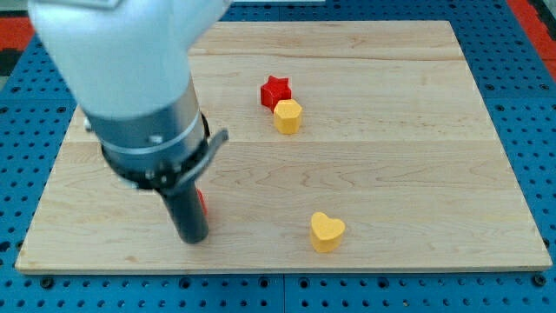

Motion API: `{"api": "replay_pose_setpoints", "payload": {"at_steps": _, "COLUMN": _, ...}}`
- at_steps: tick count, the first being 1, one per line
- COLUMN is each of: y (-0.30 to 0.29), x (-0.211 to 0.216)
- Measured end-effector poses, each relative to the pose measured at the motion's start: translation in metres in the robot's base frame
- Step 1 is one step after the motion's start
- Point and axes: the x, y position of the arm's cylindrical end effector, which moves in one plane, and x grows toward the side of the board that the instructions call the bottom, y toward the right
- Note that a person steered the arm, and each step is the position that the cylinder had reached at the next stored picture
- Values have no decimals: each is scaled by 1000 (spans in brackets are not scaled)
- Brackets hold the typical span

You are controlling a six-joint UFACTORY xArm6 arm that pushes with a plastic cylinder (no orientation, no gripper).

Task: Push the red circle to the bottom left of the yellow hexagon

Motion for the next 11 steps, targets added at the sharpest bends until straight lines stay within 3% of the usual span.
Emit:
{"api": "replay_pose_setpoints", "payload": {"at_steps": 1, "y": -36, "x": 0}}
{"api": "replay_pose_setpoints", "payload": {"at_steps": 2, "y": -34, "x": -43}}
{"api": "replay_pose_setpoints", "payload": {"at_steps": 3, "y": 56, "x": -78}}
{"api": "replay_pose_setpoints", "payload": {"at_steps": 4, "y": 9, "x": -58}}
{"api": "replay_pose_setpoints", "payload": {"at_steps": 5, "y": 32, "x": -8}}
{"api": "replay_pose_setpoints", "payload": {"at_steps": 6, "y": 117, "x": -9}}
{"api": "replay_pose_setpoints", "payload": {"at_steps": 7, "y": 93, "x": -61}}
{"api": "replay_pose_setpoints", "payload": {"at_steps": 8, "y": 105, "x": -77}}
{"api": "replay_pose_setpoints", "payload": {"at_steps": 9, "y": 44, "x": -32}}
{"api": "replay_pose_setpoints", "payload": {"at_steps": 10, "y": 26, "x": -66}}
{"api": "replay_pose_setpoints", "payload": {"at_steps": 11, "y": 81, "x": -101}}
